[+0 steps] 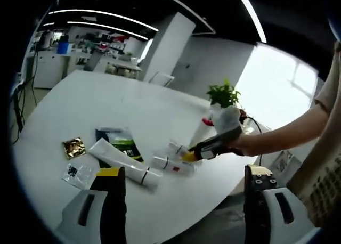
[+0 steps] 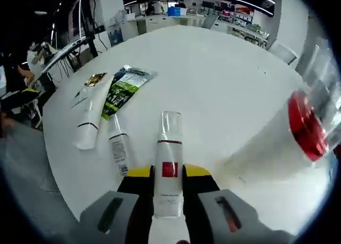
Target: Arrange the skincare products in the storage area until every visible bottle or jar stands upright without overlapping.
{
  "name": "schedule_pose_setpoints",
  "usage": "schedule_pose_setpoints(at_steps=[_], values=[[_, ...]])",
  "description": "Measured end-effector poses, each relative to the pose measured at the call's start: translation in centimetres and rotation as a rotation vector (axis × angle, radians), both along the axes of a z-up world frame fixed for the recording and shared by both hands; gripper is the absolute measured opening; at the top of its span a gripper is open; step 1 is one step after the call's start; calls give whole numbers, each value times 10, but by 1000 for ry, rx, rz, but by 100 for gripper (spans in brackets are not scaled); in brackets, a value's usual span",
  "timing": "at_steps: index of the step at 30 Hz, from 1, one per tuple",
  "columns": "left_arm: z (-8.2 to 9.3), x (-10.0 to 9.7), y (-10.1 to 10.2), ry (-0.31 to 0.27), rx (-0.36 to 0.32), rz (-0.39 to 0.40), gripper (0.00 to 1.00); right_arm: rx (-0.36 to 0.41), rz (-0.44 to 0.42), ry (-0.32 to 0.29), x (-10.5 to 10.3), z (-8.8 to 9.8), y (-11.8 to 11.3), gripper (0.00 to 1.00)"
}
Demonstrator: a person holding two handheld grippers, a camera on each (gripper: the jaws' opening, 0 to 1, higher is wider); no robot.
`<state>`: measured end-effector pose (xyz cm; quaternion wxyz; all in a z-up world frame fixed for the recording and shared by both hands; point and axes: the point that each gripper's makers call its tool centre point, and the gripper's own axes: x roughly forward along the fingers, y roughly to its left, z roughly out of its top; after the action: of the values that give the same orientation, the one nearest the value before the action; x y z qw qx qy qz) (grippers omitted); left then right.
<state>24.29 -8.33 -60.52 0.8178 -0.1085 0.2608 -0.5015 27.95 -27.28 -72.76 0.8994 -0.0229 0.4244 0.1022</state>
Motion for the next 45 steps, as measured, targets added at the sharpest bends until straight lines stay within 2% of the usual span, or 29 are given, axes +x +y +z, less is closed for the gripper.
schedule_pose_setpoints(at_steps=[3, 6, 9, 11, 18, 23, 30, 34, 38, 40, 42, 45], values=[[8, -3, -6, 2, -20, -1, 88, 68, -48, -52, -5, 17, 2, 19], [18, -5, -15, 21, -52, 2, 86, 153, -92, -131, -13, 44, 9, 19], [28, -7, -25, 52, -86, 15, 83, 223, -116, -197, -22, 66, 18, 19], [37, -9, -33, 67, -124, 19, 83, 263, -102, -242, -29, 81, 29, 19], [54, -11, -55, 97, -161, 34, 78, 308, -70, -318, -56, 112, 57, 19], [64, -15, -75, 113, -173, 24, 69, 321, -53, -376, -67, 132, 68, 19], [72, -20, -108, 161, -186, 18, 63, 275, -29, -439, -75, 142, 70, 19], [72, -24, -124, 169, -167, 4, 62, 285, -39, -470, -75, 147, 67, 19], [71, -29, -133, 193, -166, -7, 58, 272, -41, -491, -73, 151, 63, 19], [71, -32, -137, 193, -164, -17, 54, 261, -26, -496, -73, 151, 63, 19], [69, -31, -138, 192, -155, -10, 53, 254, -22, -498, -74, 151, 62, 19], [63, -28, -137, 198, -140, -1, 45, 249, -14, -502, -75, 151, 59, 19]])
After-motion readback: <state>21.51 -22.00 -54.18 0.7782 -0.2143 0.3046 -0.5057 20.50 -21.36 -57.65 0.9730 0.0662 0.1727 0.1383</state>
